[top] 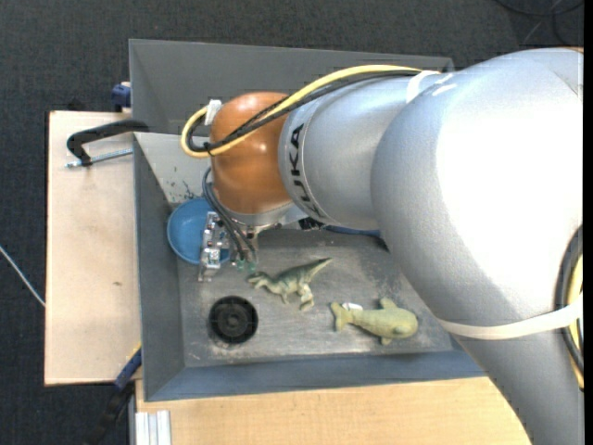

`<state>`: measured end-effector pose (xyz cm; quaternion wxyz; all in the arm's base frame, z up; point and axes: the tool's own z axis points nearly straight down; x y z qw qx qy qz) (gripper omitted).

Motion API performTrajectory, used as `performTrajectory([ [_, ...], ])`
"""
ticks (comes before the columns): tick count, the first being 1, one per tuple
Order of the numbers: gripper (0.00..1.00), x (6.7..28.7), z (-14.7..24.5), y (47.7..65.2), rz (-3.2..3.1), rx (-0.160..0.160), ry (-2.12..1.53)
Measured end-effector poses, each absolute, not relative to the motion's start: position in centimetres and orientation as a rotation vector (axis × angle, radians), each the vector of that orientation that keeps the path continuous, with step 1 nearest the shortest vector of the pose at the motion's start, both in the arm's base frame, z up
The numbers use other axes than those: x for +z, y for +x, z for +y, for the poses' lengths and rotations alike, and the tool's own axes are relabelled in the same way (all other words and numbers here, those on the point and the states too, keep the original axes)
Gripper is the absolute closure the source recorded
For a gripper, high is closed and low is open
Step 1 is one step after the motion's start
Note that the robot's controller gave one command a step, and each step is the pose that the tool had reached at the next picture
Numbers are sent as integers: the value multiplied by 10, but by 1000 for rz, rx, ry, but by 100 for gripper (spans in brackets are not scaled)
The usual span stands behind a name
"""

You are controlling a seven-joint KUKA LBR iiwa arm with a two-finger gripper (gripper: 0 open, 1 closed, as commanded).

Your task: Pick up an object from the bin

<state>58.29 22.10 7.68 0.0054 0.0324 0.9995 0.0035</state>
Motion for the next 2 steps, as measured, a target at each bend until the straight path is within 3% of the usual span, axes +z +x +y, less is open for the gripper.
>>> performTrajectory([
  [1,100,200,235,578,3127,12,88],
  [2,100,305,189,539,3118,5,-263],
])
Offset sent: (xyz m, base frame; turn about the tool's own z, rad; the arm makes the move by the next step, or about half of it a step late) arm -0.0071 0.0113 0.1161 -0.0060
